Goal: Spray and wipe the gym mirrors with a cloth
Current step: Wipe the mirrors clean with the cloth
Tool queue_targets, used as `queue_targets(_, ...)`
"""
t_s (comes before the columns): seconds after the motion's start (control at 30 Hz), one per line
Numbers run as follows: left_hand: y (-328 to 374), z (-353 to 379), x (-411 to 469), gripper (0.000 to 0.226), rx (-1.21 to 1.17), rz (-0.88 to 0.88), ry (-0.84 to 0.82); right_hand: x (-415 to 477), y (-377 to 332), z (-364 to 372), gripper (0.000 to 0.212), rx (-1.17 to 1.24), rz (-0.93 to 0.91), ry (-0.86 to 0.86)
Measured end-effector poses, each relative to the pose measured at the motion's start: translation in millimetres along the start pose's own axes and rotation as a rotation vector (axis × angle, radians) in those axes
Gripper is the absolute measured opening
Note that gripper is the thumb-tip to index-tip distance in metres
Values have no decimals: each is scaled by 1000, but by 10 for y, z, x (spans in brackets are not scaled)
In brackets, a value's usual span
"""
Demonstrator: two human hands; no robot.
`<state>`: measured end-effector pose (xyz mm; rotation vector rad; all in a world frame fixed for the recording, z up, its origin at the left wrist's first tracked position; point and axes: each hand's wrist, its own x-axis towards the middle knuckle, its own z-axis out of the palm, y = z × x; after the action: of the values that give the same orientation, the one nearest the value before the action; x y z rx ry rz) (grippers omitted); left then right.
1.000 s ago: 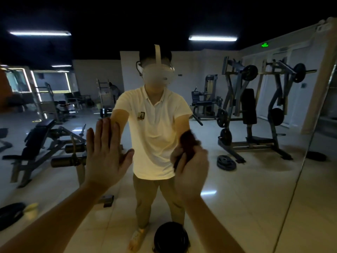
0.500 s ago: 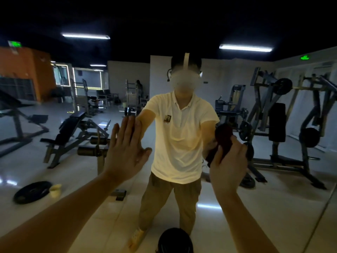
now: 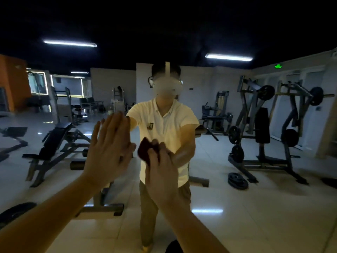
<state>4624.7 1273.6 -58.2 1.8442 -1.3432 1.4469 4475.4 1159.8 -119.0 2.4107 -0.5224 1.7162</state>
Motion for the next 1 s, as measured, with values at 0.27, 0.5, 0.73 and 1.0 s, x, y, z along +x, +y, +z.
queue_targets(0.27,-447,46,427,92,-10,58,84,796,689,-792,42,-194,252,129)
queue_targets(0.5,-420,108,430,92,-27,52,99,1337,552,-750,56,-290,452,301)
queue_targets(0.73,-411,105,423,91,-26,55,72,1038,-215,-199,59,-215,122,96)
queue_targets(1.0,-408,80,408,91,-3,50,63,1329,427,-716,61,-417,-66,119)
